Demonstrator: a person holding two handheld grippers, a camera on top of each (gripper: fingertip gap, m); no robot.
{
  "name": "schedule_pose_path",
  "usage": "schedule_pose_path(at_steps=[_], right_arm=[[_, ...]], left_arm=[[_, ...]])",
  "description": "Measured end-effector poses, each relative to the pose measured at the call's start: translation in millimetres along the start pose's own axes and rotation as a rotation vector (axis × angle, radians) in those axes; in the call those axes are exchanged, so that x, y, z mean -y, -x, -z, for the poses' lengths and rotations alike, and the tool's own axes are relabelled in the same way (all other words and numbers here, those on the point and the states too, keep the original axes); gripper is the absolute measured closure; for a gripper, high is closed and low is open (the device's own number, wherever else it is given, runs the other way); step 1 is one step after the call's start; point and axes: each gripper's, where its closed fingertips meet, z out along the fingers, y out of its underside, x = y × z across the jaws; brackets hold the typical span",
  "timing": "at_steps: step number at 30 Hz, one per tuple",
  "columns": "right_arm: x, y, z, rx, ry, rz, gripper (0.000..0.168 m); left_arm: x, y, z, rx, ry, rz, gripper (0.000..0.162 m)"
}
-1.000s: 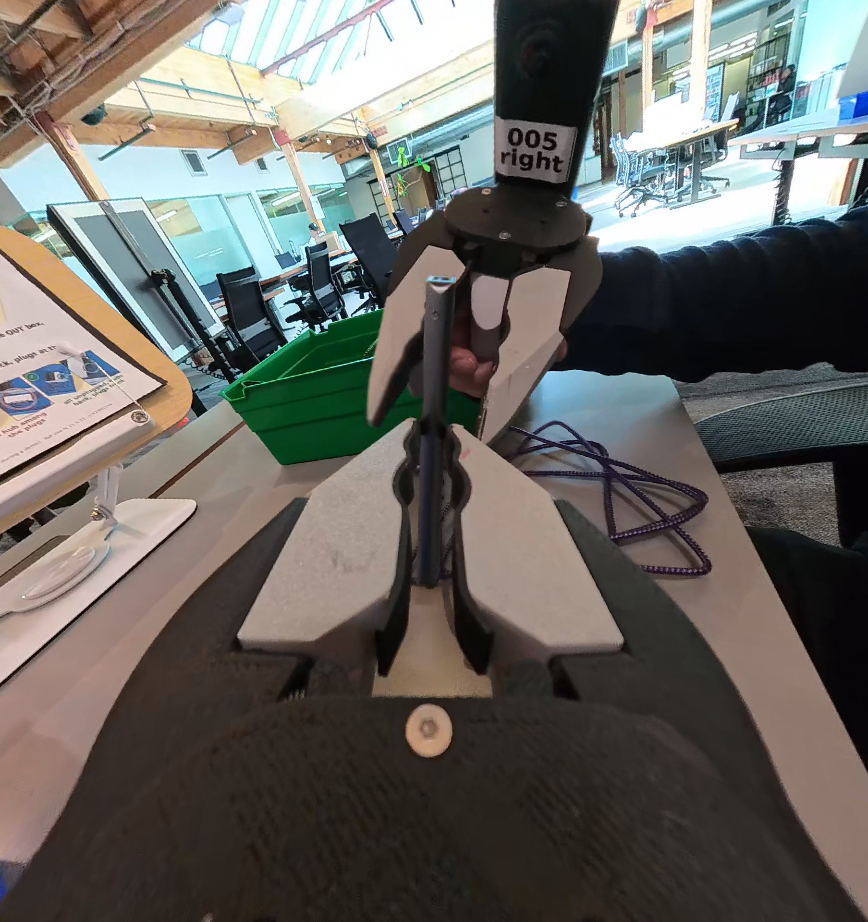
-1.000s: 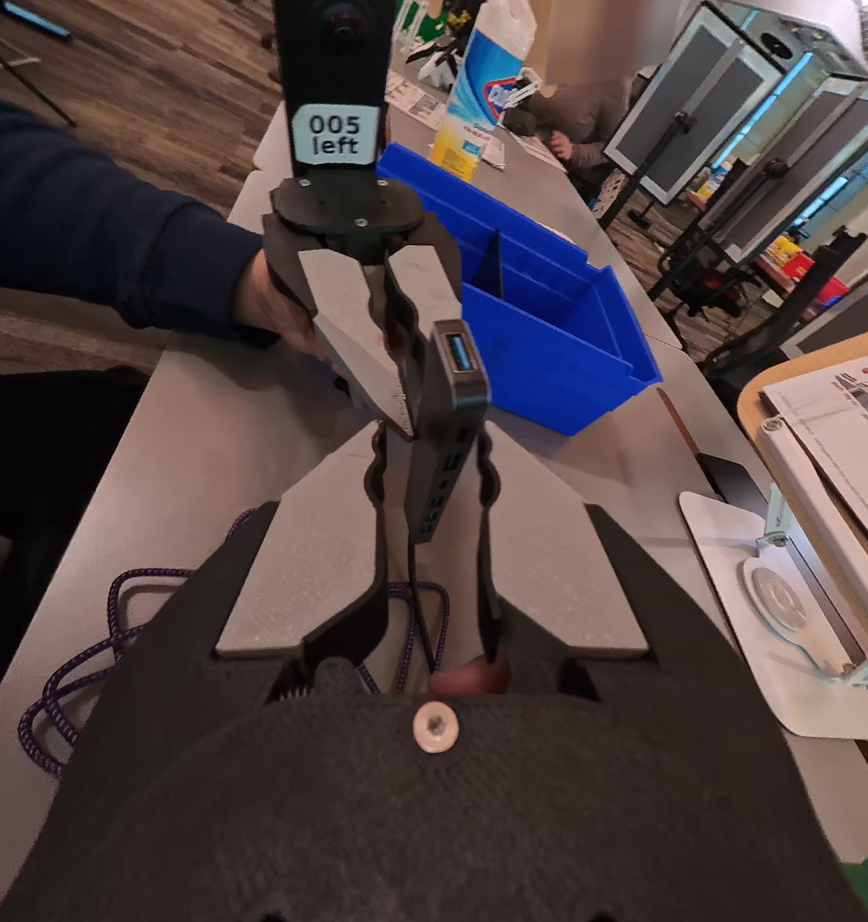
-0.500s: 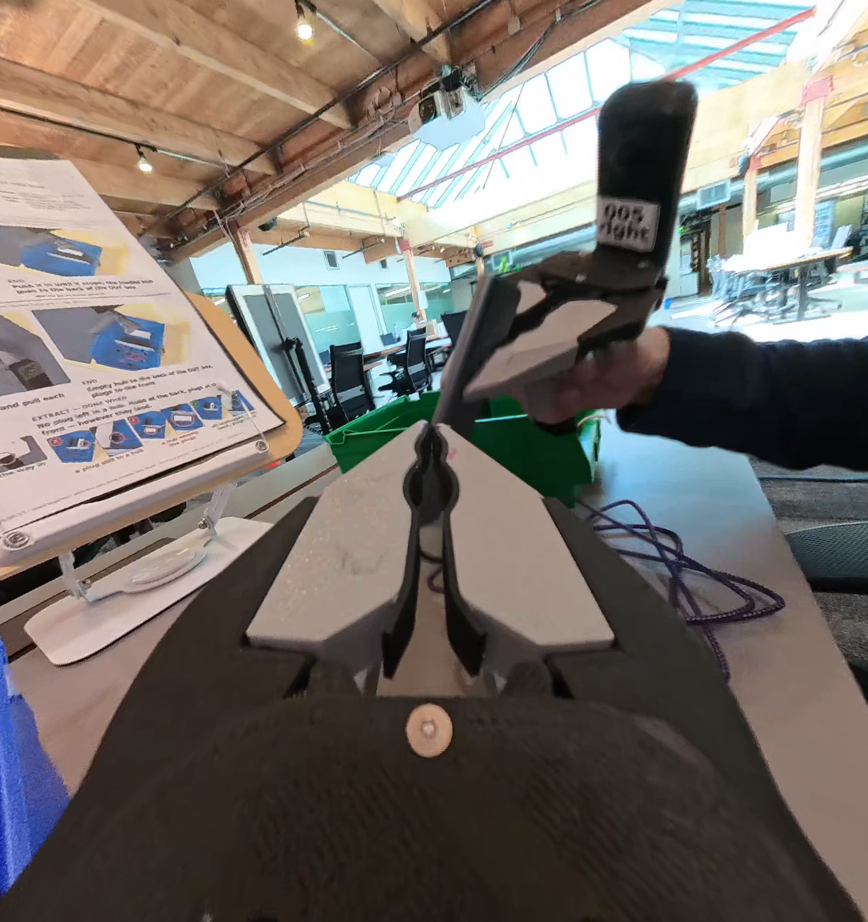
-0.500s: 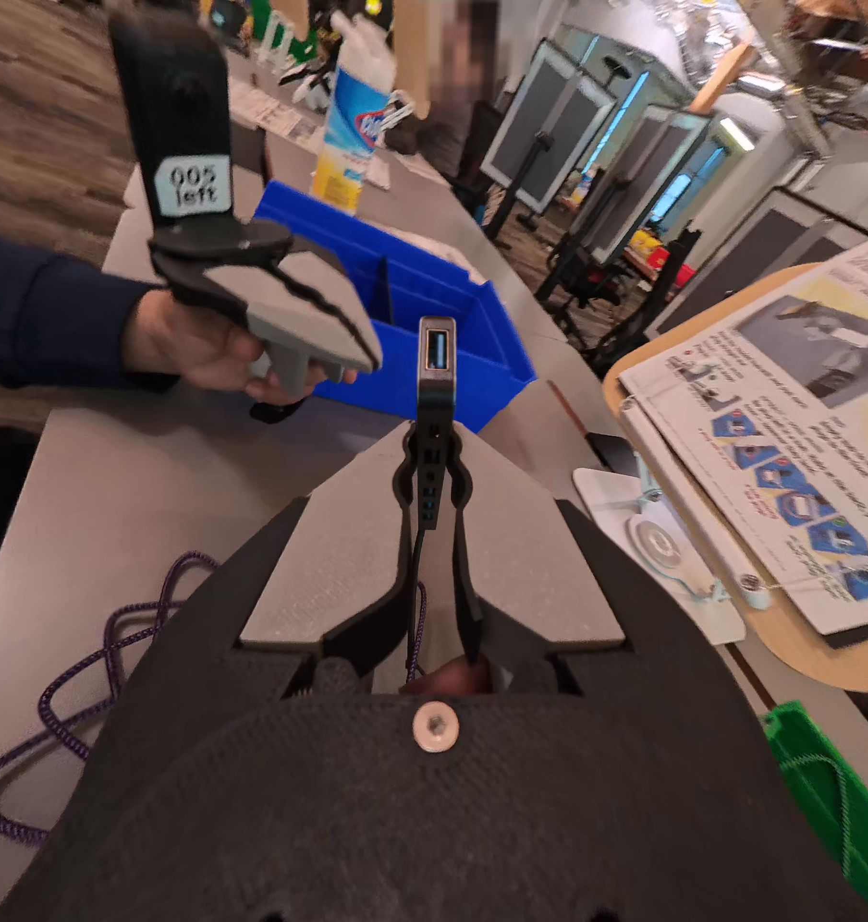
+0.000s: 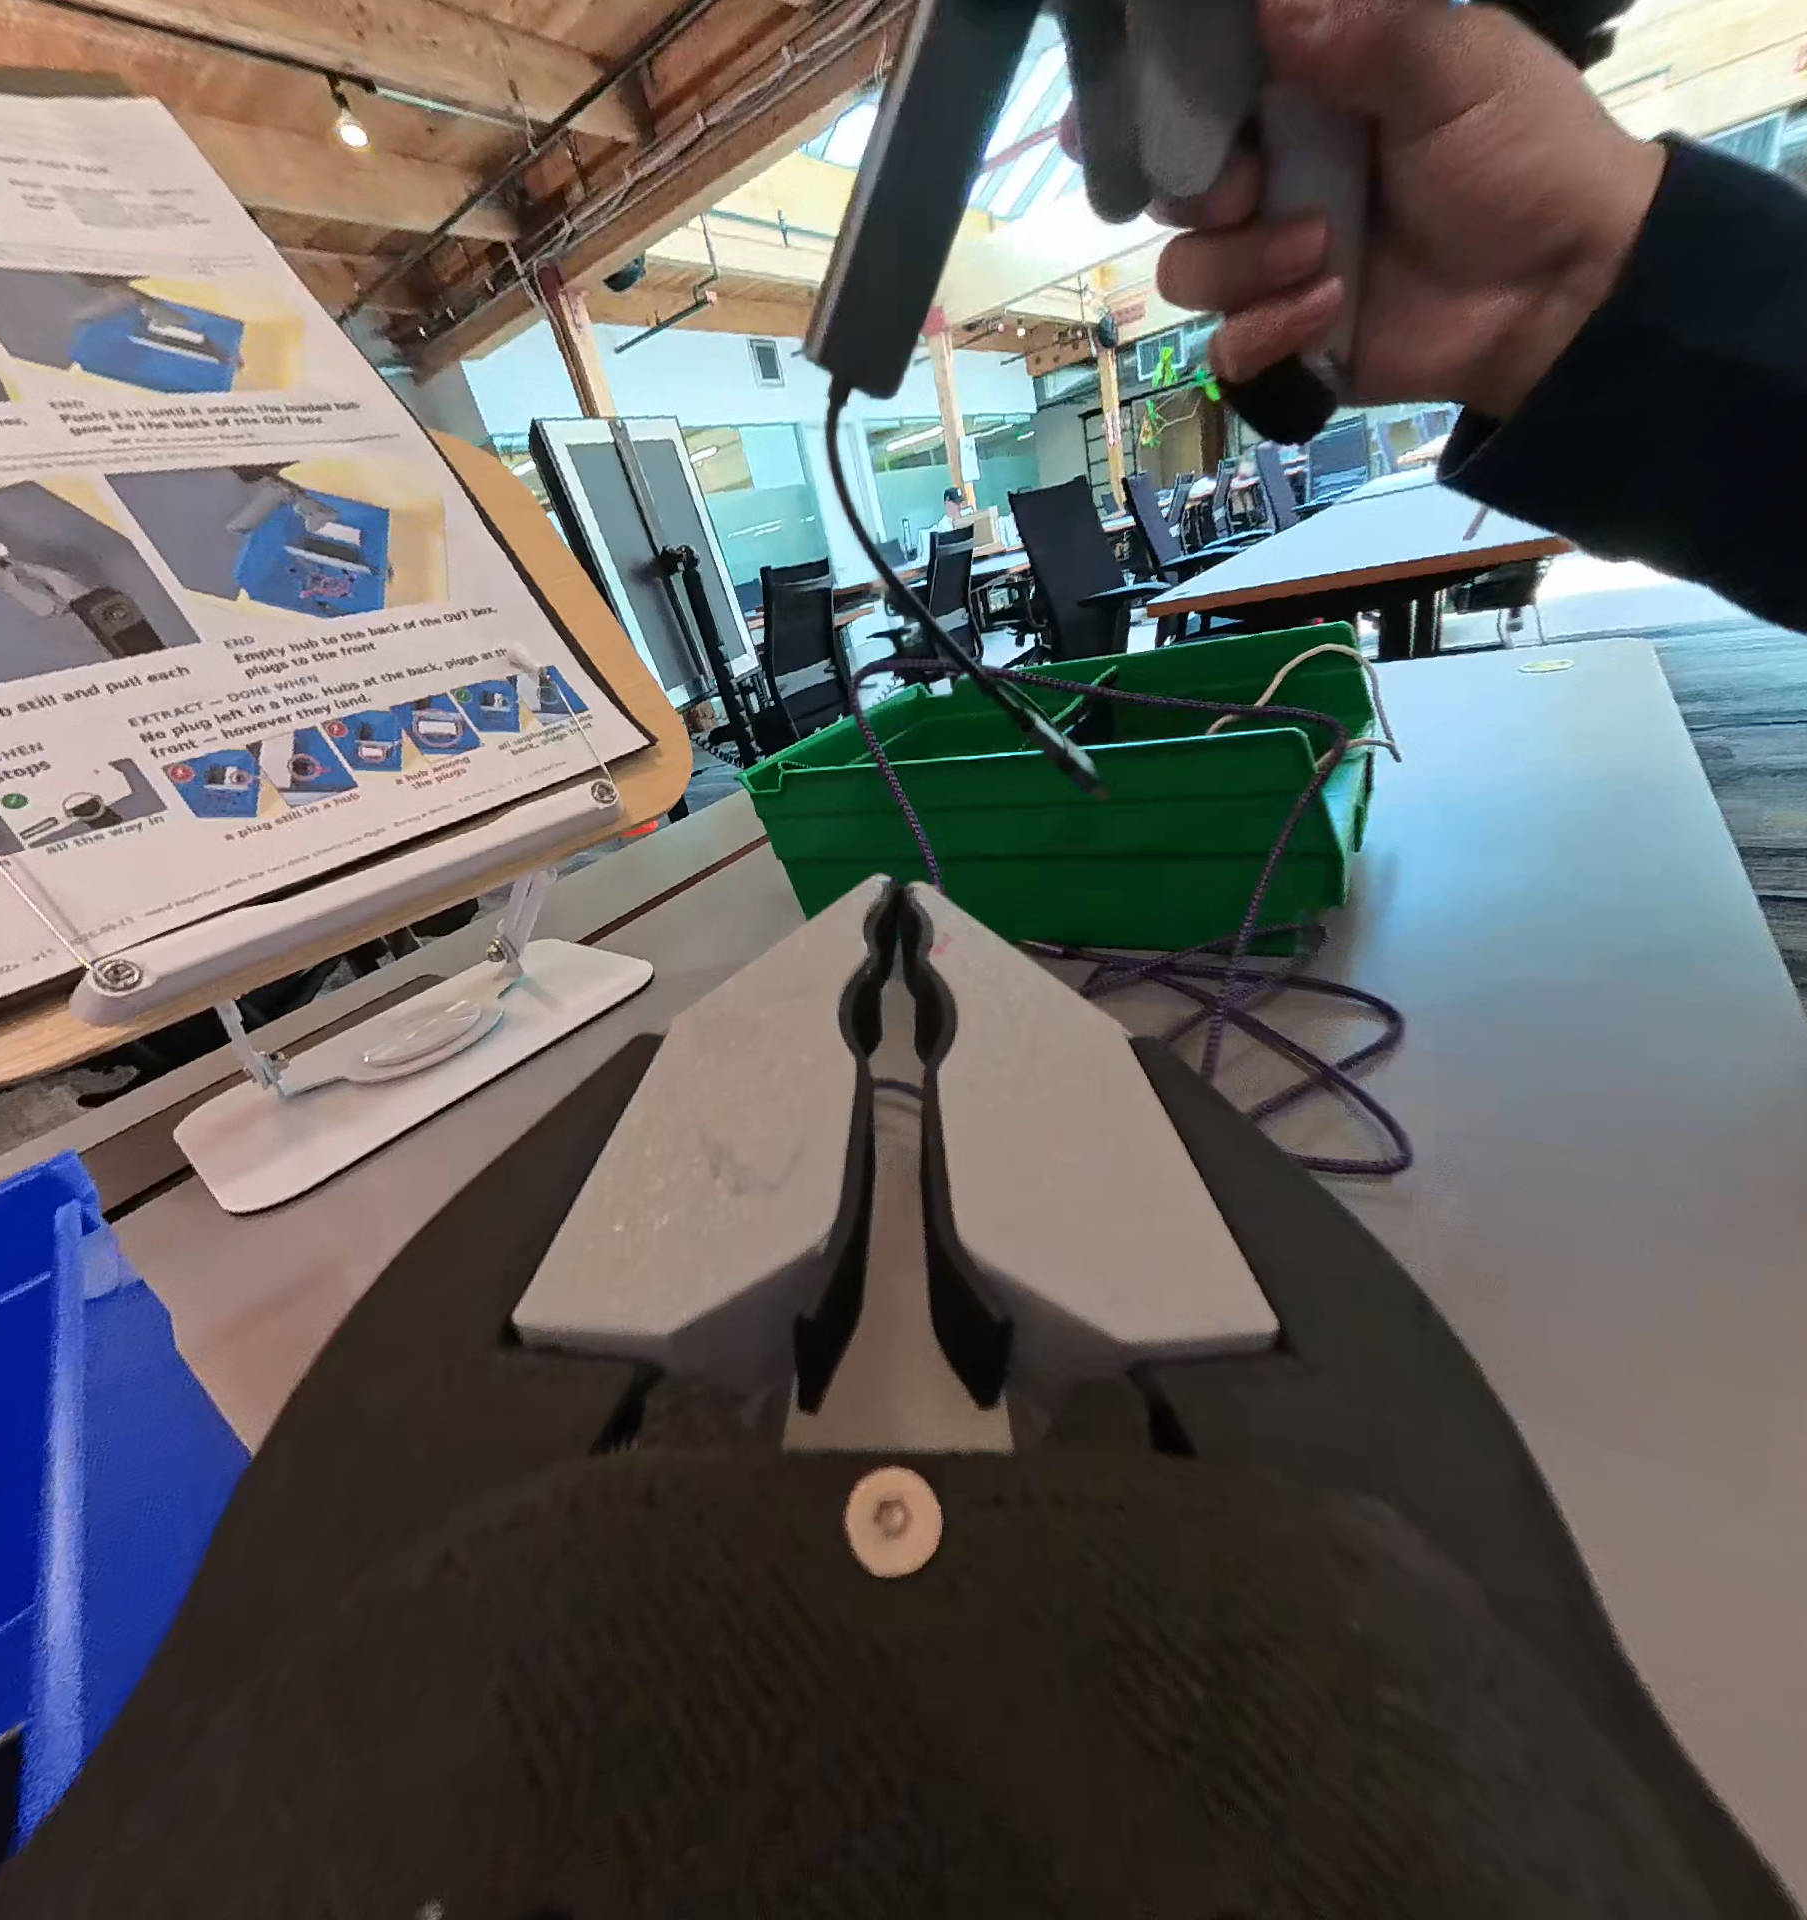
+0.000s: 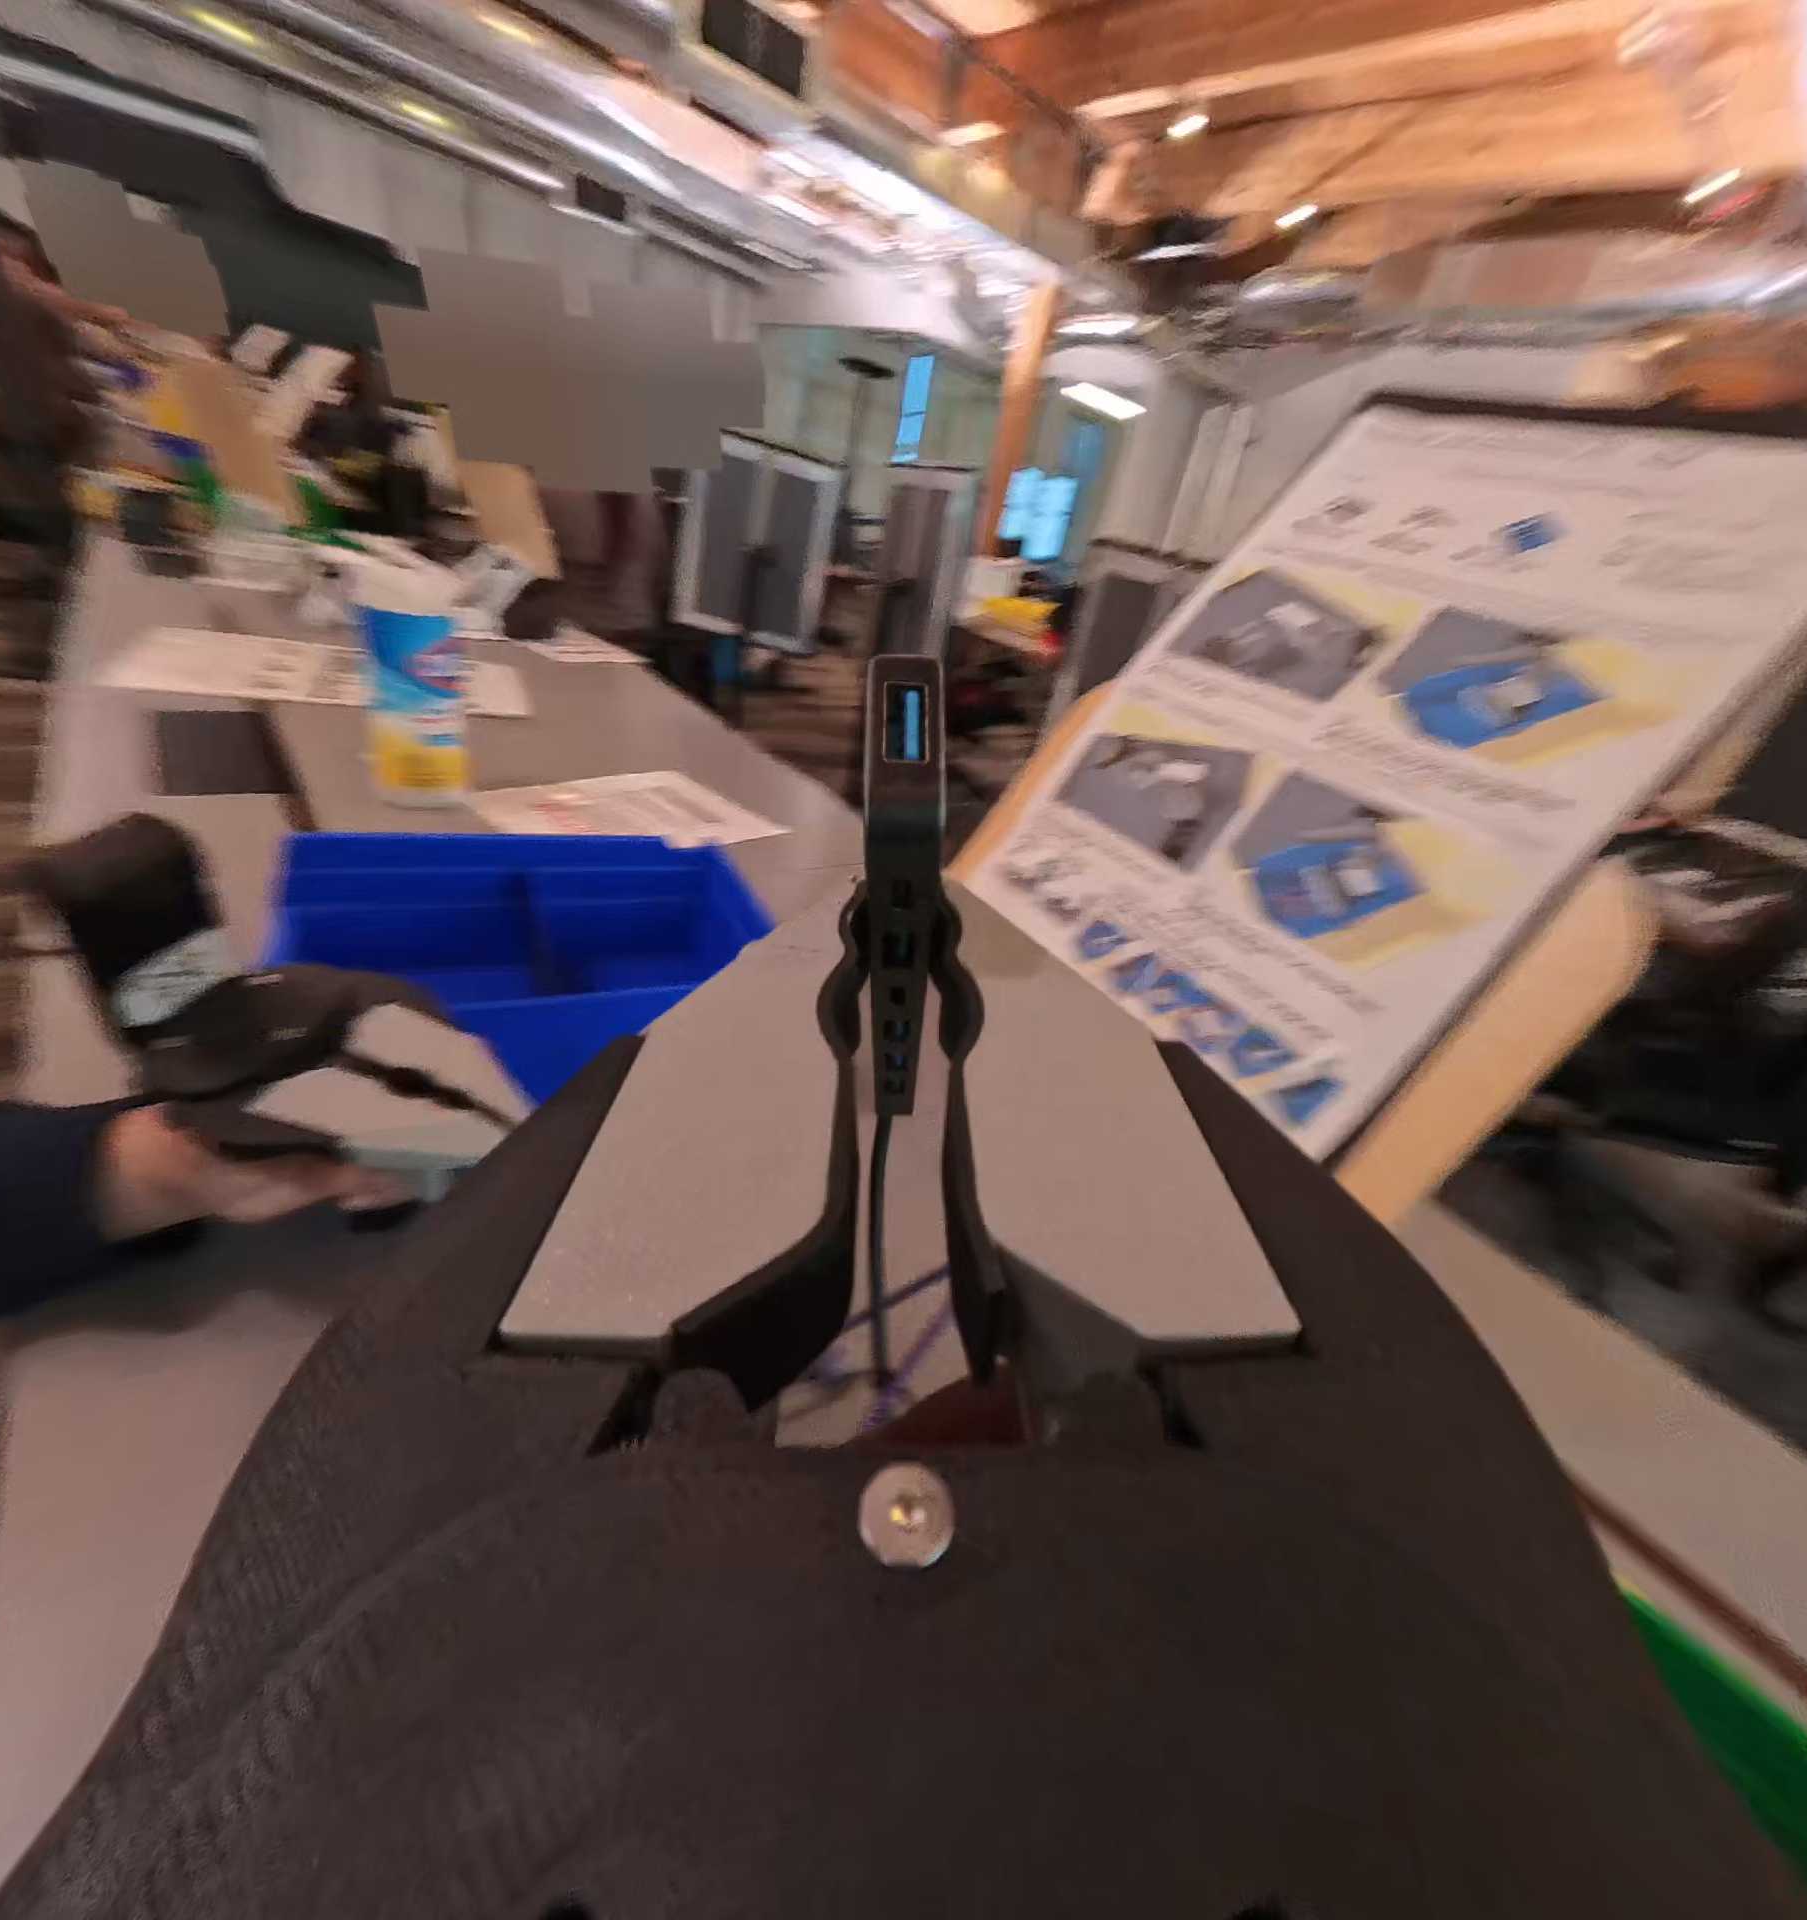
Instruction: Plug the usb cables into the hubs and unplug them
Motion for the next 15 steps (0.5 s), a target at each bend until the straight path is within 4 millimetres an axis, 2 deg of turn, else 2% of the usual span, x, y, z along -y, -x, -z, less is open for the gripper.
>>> schedule_pose_path(at_steps=[2,3,5,7,9,10,12,15], right_arm=[[-11.0,16.6,-2.1,0.116,0.044,-0.069,0.161],[-13.2,16.7,-2.2,0.114,0.037,-0.097,0.161],[-7.8,16.5,0.6,0.157,-0.047,-0.273,0.161],[-23.5,25.6,-3.5,0.233,-0.003,-0.409,0.161],[-41.5,20.7,-8.9,0.16,0.041,-0.33,0.161],[-36.4,15.7,-7.3,0.131,-0.006,-0.306,0.161],[-10.8,4.7,3.8,0.127,-0.149,-0.345,0.161],[21.9,-33.0,26.5,0.025,-0.296,-0.343,0.161]], left_arm=[[-2.4,0.5,-1.0,0.006,0.011,-0.005,0.162],[-4.1,0.5,-1.5,0.008,0.02,-0.007,0.162],[-6.1,-0.4,-2.2,0.004,0.03,-0.008,0.162],[-6.4,-0.2,-2.4,0.006,0.03,-0.01,0.162],[-7.5,0.7,-2.3,0.012,0.036,-0.014,0.162],[-7.4,0.9,-2.2,0.013,0.035,-0.015,0.162],[-6.8,1.3,-1.8,0.015,0.032,-0.014,0.162],[-9.1,2.8,-2.5,0.024,0.044,-0.02,0.162]])
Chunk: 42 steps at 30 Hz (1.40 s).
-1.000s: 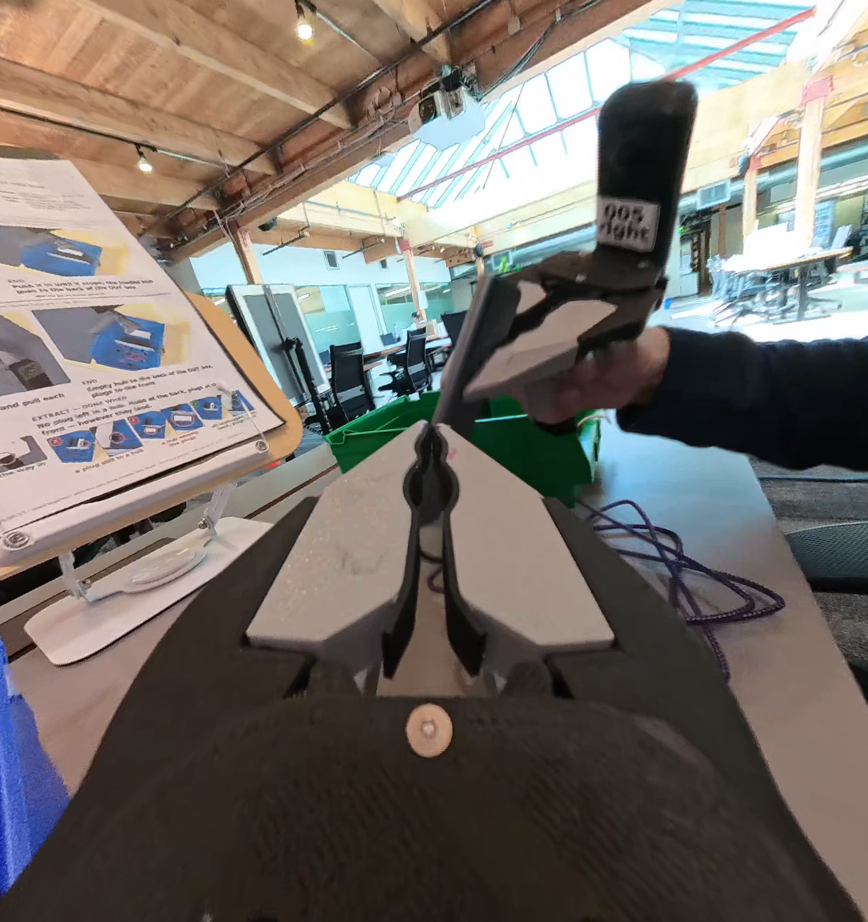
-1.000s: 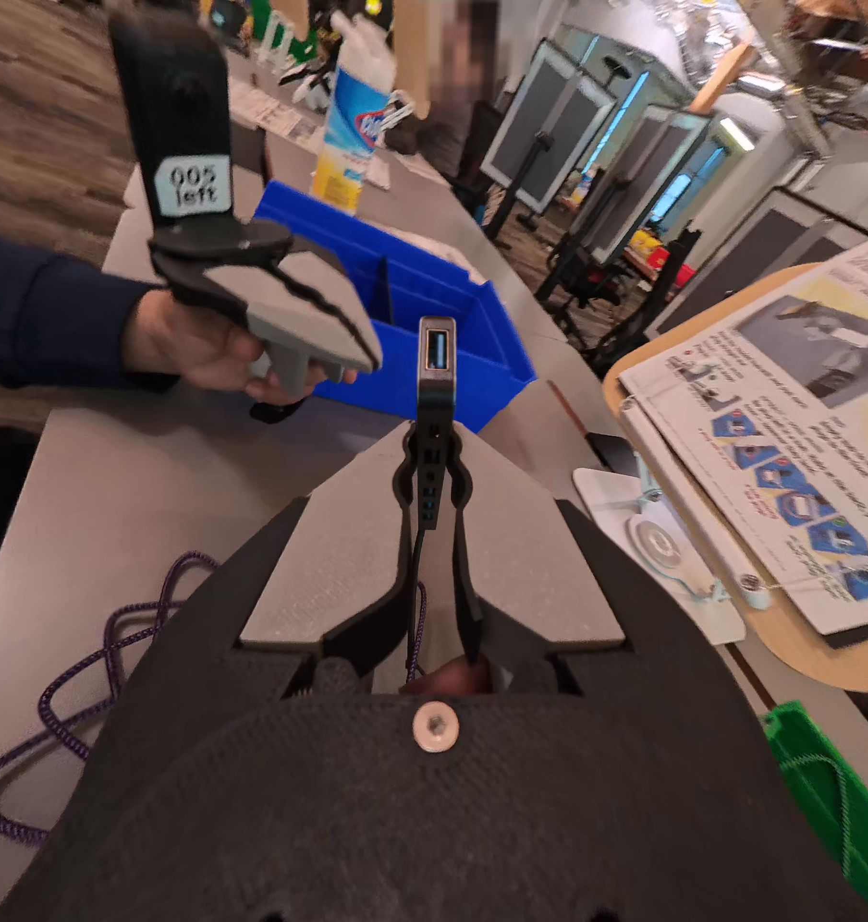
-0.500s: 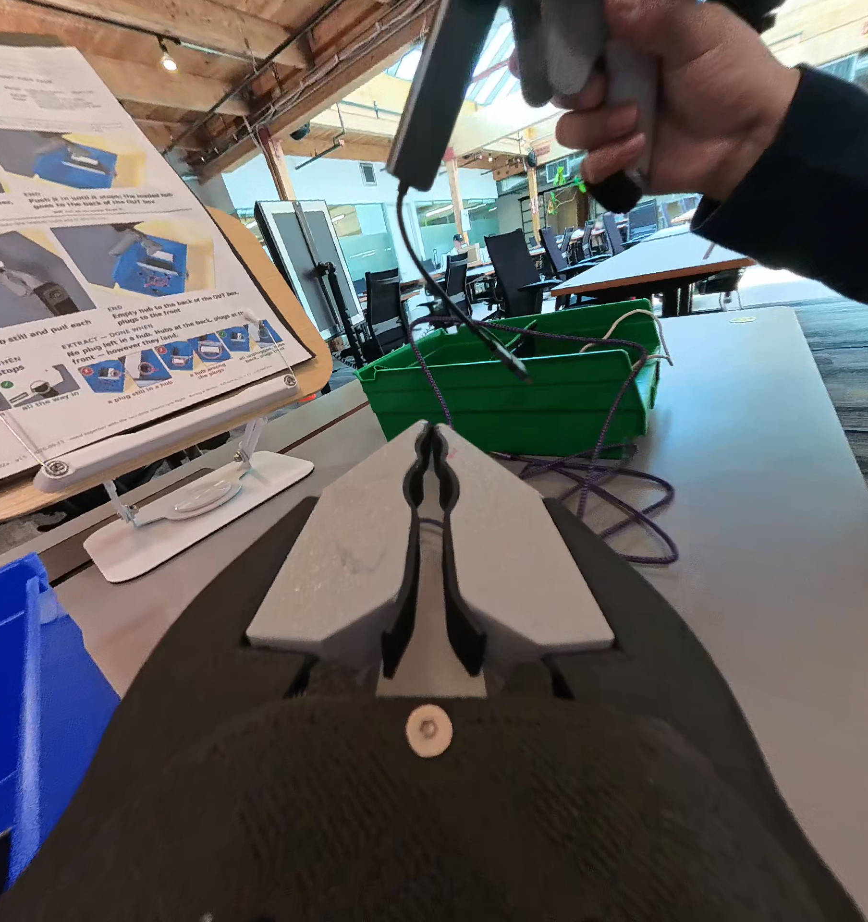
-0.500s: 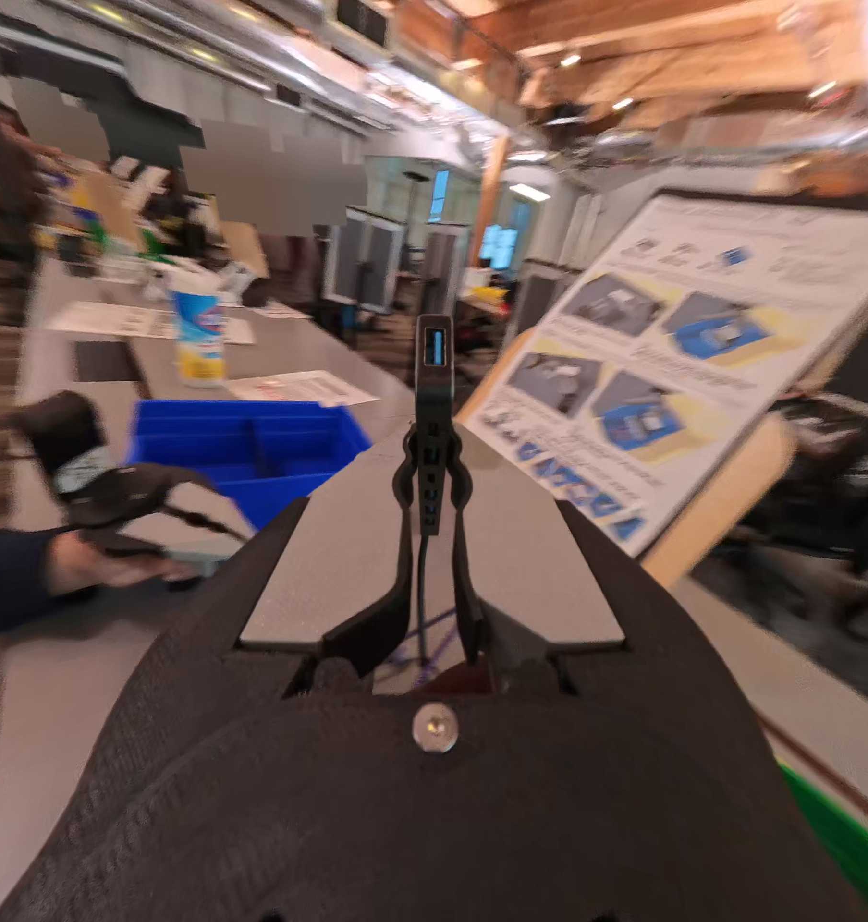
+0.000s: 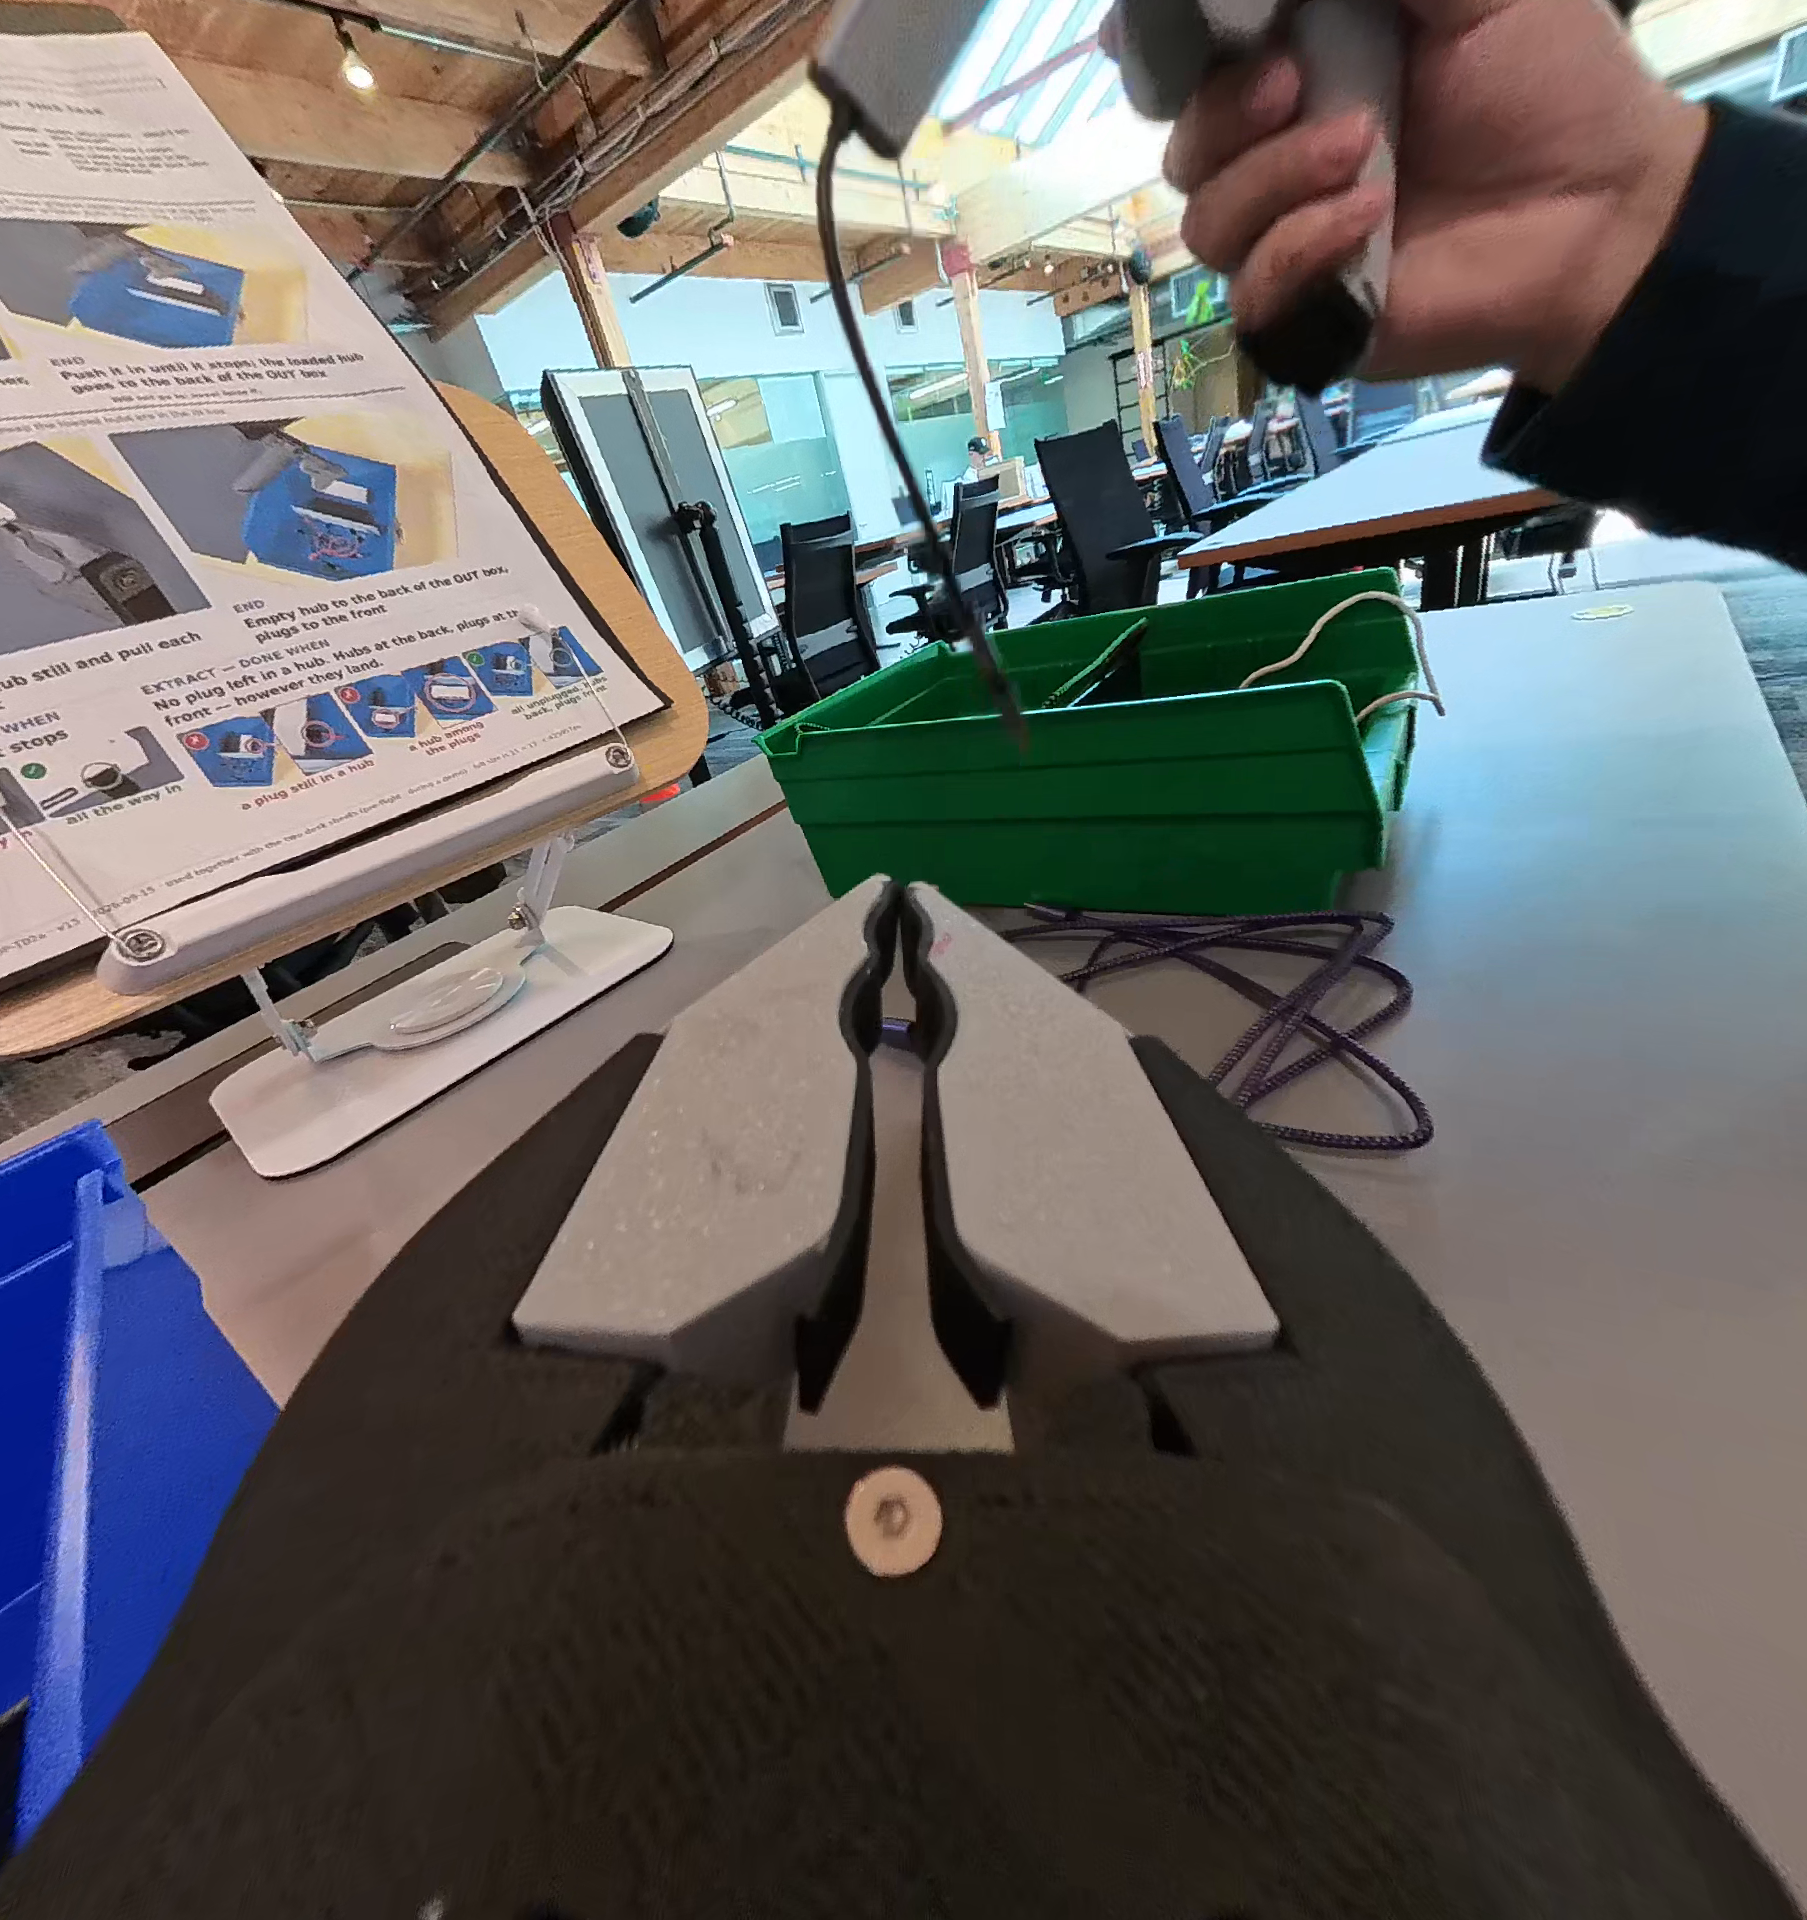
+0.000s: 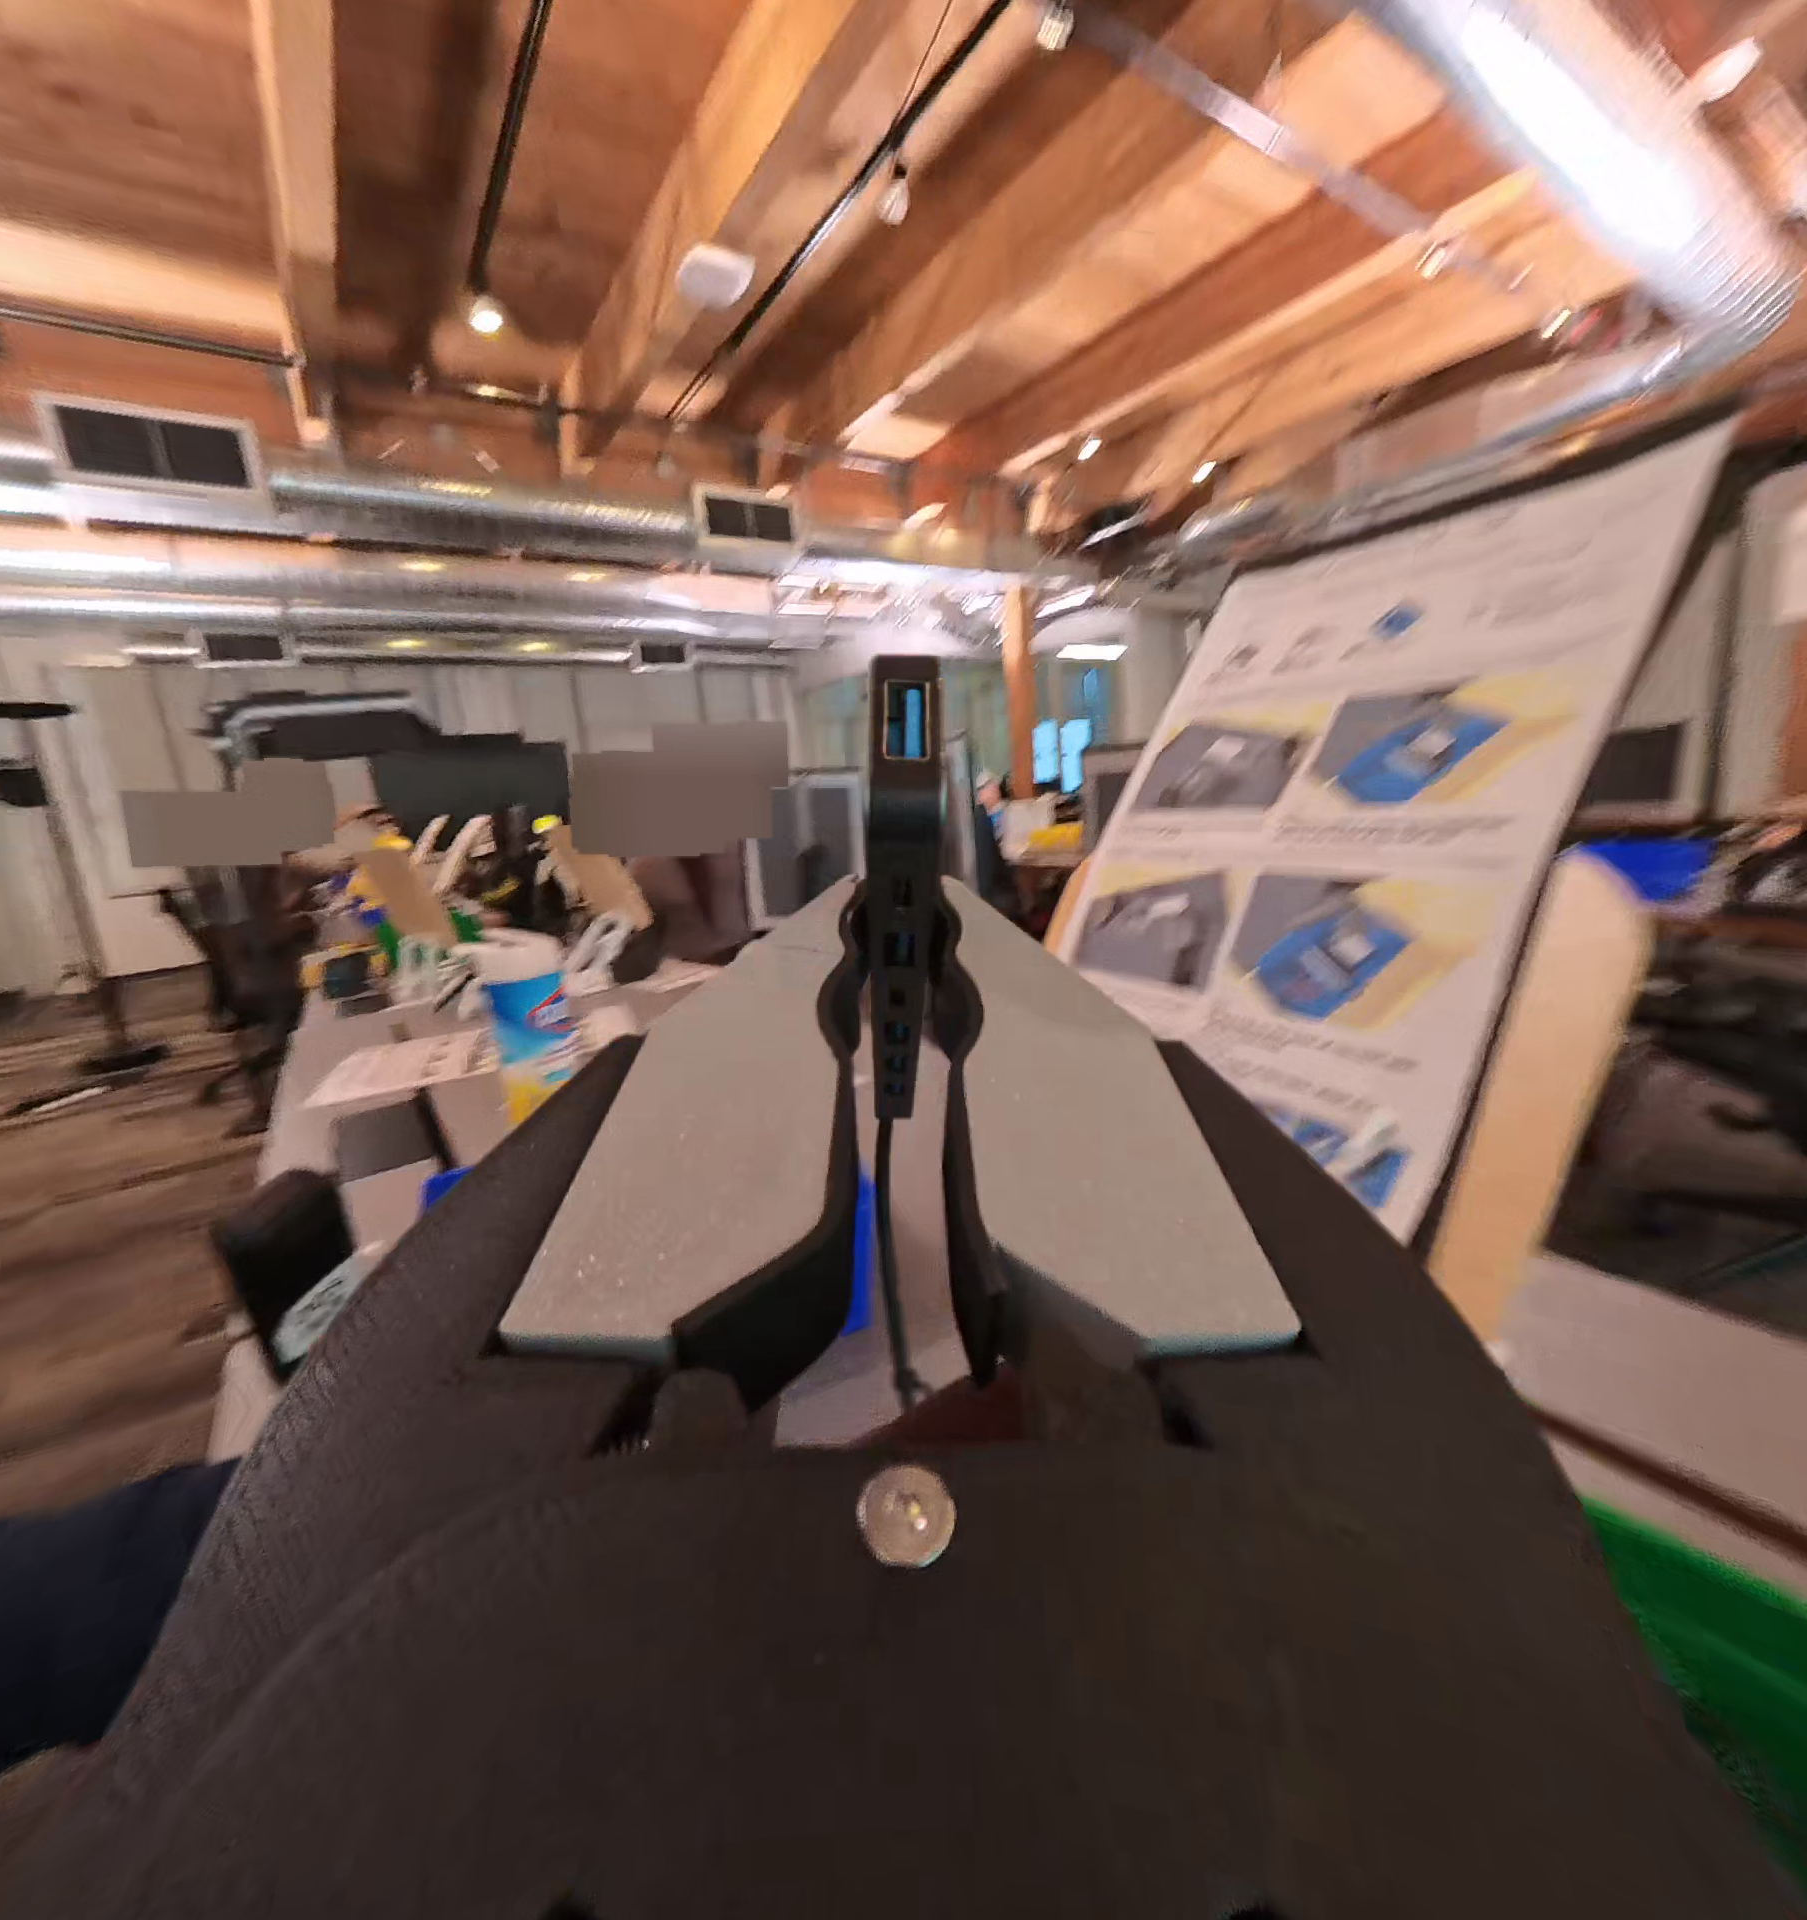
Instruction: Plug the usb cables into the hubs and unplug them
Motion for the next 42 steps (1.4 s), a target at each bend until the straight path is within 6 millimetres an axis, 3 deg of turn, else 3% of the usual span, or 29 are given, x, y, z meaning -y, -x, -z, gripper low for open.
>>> schedule_pose_path(at_steps=[7,10,12,15,18,20,22,25,27,32,36,39,42], right_arm=[[91.8,-68.0,38.1,-0.169,-0.193,0.254,0.161],[91.3,-99.3,44.9,-0.206,-0.173,0.344,0.16],[63.8,-117.7,42.6,-0.199,-0.066,0.401,0.16],[-8.0,-158.2,48.1,-0.27,0.254,0.549,0.16],[-91.2,-195.6,75.1,-0.34,0.697,0.65,0.16],[-143.3,-207.5,98.8,-0.342,1.008,0.626,0.16],[-177.9,-211.5,118.0,-0.355,1.248,0.613,0.159],[-204.3,-197.2,131.3,-0.337,1.46,0.472,0.14],[-201.9,-189.7,131.3,-0.376,1.508,0.337,0.124],[-164.5,-154.2,110.1,-0.32,1.376,0.065,0.087],[-134.2,-140.1,97.7,-0.357,1.269,-0.013,0.09],[-133.2,-94.7,78.0,-0.227,1.237,0.026,0.089],[-157.6,-28.5,60.7,-0.046,1.246,0.044,0.071]], left_arm=[[0.3,-0.9,-0.4,-0.002,0.0,-0.007,0.162],[-0.4,-1.0,-0.5,-0.001,0.005,-0.014,0.162],[-0.6,-1.1,-0.5,-0.002,0.005,-0.014,0.162],[-1.8,-0.8,-0.9,-0.001,0.01,-0.012,0.162],[-6.8,-1.8,-3.1,-0.008,0.037,-0.008,0.162],[-8.4,-3.6,-4.5,-0.013,0.047,-0.017,0.162],[-8.5,-5.7,-4.9,-0.019,0.048,-0.026,0.162],[-10.7,-6.6,-4.9,-0.022,0.059,-0.03,0.162],[-12.3,-6.0,-4.7,-0.022,0.065,-0.023,0.162],[-11.6,-5.5,-4.7,-0.025,0.064,-0.005,0.162],[-9.9,-7.3,-5.2,-0.028,0.061,-0.014,0.162],[-9.9,-6.6,-4.7,-0.023,0.061,-0.016,0.162],[-11.3,-5.1,-4.4,-0.018,0.066,-0.011,0.162]])
